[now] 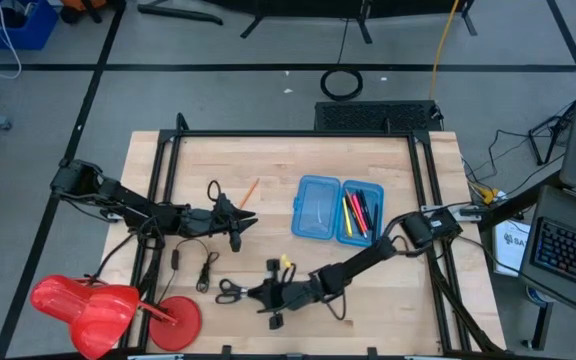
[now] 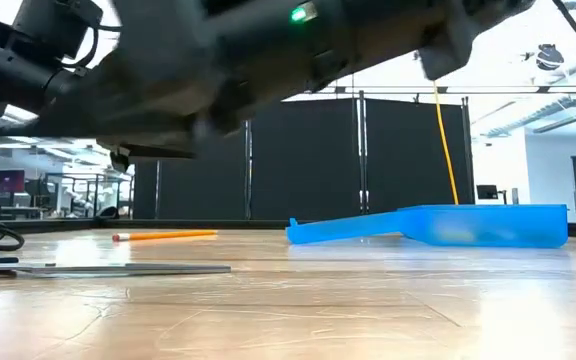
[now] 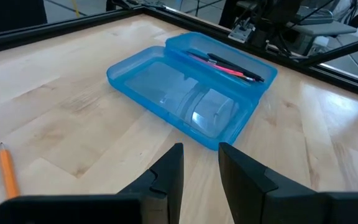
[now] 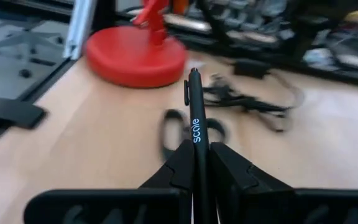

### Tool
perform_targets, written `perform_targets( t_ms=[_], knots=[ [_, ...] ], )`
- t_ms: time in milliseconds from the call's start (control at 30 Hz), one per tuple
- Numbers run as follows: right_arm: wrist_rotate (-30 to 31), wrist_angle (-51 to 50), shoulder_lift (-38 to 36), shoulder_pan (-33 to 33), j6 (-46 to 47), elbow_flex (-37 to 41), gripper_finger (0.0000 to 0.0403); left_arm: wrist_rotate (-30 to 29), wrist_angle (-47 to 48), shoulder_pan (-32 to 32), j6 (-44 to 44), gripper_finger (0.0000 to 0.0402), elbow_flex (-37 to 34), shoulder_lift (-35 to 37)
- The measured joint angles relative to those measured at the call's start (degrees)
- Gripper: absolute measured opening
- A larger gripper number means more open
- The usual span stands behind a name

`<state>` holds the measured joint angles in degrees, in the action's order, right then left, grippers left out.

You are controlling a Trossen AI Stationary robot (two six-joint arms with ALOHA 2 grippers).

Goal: Pick & place school supplies into a supply box
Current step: Put the black pen into the blue supply box

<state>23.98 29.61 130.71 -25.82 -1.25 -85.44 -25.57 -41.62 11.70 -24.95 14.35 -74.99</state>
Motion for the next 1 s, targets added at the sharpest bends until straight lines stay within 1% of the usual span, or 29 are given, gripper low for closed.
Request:
perform_targets(
  t_ms=[133, 300, 367, 533, 667, 833, 900, 1000],
  knots=[
    [4.02, 3.48, -6.80, 0.00, -0.54, 8.11, 0.0023, -0.01, -0.01, -0.01, 0.00, 0.0104, 0.00, -0.01],
    [10.49, 9.21, -15.91, -0.02, -0.62, 19.92, 0.0023, -0.01, -0.11, -0.04, 0.00, 0.0104, 0.00, -0.01],
    [13.88, 10.66, -19.68, 0.11, -0.64, 24.37, 0.0023, -0.01, -0.07, -0.04, 0.02, 0.0104, 0.00, 0.01],
    [24.73, 10.94, -28.03, 0.92, 2.06, 34.14, 0.0023, -0.06, -0.12, -0.04, 0.02, 0.0104, 0.00, 0.00],
    [32.66, 10.88, -32.95, 1.91, 5.88, 40.89, 0.0023, -0.10, -0.10, -0.04, 0.02, 0.0104, 0.00, 0.01],
    [40.43, 10.90, -36.90, 2.93, 13.49, 48.50, 0.0026, -0.10, -0.08, -0.04, 0.04, 0.0104, 0.00, -0.01],
    [42.06, 10.89, -37.75, 3.15, 16.60, 51.17, 0.0029, -0.10, -0.09, -0.04, 0.04, 0.0104, 0.00, 0.00],
    [42.17, 10.84, -38.70, 3.26, 20.95, 54.46, 0.0023, -0.10, -0.07, -0.04, 0.07, 0.0104, 0.00, -0.01]
  ],
)
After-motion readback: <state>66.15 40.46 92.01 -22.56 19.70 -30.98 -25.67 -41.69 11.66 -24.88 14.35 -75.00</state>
